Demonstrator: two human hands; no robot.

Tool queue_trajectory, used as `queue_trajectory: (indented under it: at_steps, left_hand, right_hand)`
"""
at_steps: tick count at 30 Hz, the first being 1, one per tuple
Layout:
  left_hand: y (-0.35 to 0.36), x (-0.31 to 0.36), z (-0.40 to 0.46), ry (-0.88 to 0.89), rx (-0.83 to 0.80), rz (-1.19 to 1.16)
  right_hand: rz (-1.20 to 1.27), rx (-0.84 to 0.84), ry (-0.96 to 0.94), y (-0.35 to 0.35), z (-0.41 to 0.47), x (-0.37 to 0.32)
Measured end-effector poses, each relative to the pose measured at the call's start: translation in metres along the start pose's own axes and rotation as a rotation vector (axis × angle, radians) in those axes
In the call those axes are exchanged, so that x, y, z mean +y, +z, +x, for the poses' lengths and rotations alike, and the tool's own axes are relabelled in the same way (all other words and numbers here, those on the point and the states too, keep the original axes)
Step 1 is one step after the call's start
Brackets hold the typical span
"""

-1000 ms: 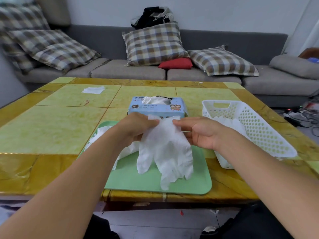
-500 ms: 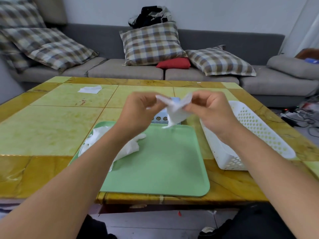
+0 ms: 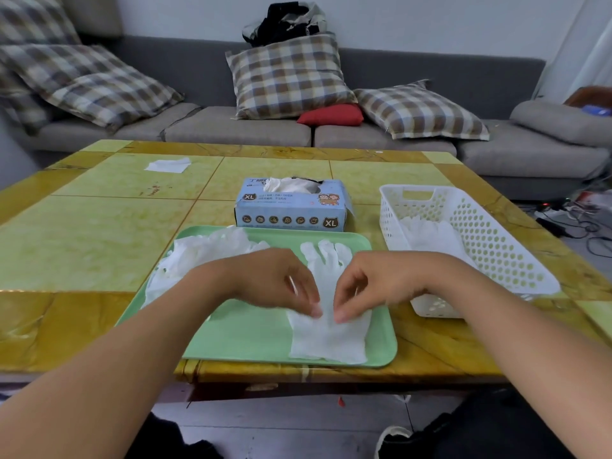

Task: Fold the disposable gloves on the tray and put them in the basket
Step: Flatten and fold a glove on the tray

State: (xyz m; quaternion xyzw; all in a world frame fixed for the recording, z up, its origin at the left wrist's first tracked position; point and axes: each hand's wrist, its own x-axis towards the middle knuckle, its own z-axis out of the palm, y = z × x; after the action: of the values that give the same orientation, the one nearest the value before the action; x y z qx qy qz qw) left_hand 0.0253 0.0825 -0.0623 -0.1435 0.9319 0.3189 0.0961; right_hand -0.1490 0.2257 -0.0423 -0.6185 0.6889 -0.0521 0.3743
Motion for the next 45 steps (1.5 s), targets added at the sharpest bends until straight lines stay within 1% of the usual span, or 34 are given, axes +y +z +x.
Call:
queue_trajectory:
  at_steps: [2,3,4,5,7,9,15,16,17,19,20,21,22,23,25,27,29,33,35,37,39,42,45]
  left_hand:
    - [0.000,-0.007,0.012,-0.078,0.253,0.103]
    - [0.000,-0.011,0.017,-0.149,0.312,0.191]
    - [0.002,-0.015,0.023,-0.224,0.306,0.279]
    - [0.004,-0.019,0.027,-0.284,0.254,0.343]
    - [0.007,-0.024,0.033,-0.331,0.173,0.368]
    - [0.004,-0.025,0.035,-0.330,0.195,0.328]
    - [-0.007,-0.029,0.029,-0.298,0.259,0.276]
    - [-0.015,-0.032,0.022,-0.271,0.321,0.215]
    - [-0.024,-0.032,0.015,-0.230,0.422,0.126]
    - [-0.046,-0.042,-0.004,-0.171,0.670,0.000]
    - [-0.054,-0.052,-0.015,-0.176,0.726,0.004]
    - [-0.059,-0.061,-0.023,-0.202,0.722,0.028]
    - [-0.059,-0.069,-0.032,-0.253,0.655,0.056]
    - [-0.057,-0.076,-0.040,-0.308,0.544,0.077]
    - [-0.048,-0.087,-0.050,-0.383,0.332,0.118]
    - [-0.040,-0.094,-0.052,-0.411,0.249,0.141]
    - [-0.037,-0.097,-0.051,-0.427,0.249,0.137]
    - [-0.039,-0.103,-0.049,-0.442,0.225,0.121]
    - [-0.042,-0.105,-0.049,-0.450,0.202,0.108]
    - [-0.044,-0.105,-0.049,-0.453,0.180,0.084]
    - [-0.043,-0.103,-0.048,-0.430,0.156,0.091]
    - [-0.041,-0.101,-0.044,-0.402,0.178,0.112]
    - [-0.037,-0.100,-0.039,-0.416,0.267,0.099]
  right_hand:
    - [0.018,0.253,0.010,-0.004,0.013,0.006]
    - [-0.017,0.370,0.012,-0.004,0.022,0.009]
    - [-0.062,0.441,0.018,-0.004,0.030,0.010]
    - [-0.100,0.458,0.030,-0.002,0.039,0.011]
    - [-0.202,0.386,0.070,0.003,0.055,0.012]
    - [-0.288,0.314,0.119,0.007,0.068,0.012]
    - [-0.333,0.272,0.165,0.007,0.078,0.008]
    - [-0.343,0.294,0.140,0.004,0.077,0.002]
    - [-0.332,0.351,0.107,0.001,0.073,-0.003]
    - [-0.233,0.530,-0.011,-0.005,0.074,-0.019]
    - [-0.166,0.610,-0.087,-0.005,0.080,-0.028]
    - [-0.121,0.655,-0.149,-0.002,0.088,-0.038]
    - [-0.110,0.656,-0.190,0.002,0.097,-0.047]
    - [-0.124,0.629,-0.212,0.008,0.109,-0.056]
    - [-0.199,0.554,-0.201,0.022,0.134,-0.065]
    - [-0.235,0.532,-0.151,0.030,0.151,-0.063]
    - [-0.195,0.582,-0.140,0.032,0.156,-0.059]
    - [-0.090,0.631,-0.229,0.029,0.140,-0.053]
    - [0.008,0.692,-0.245,0.026,0.133,-0.048]
    - [0.201,0.795,-0.239,0.021,0.128,-0.041]
    - [0.400,0.856,-0.221,0.014,0.125,-0.036]
    - [0.692,0.855,-0.206,0.007,0.122,-0.034]
    - [0.958,0.811,-0.192,0.004,0.115,-0.038]
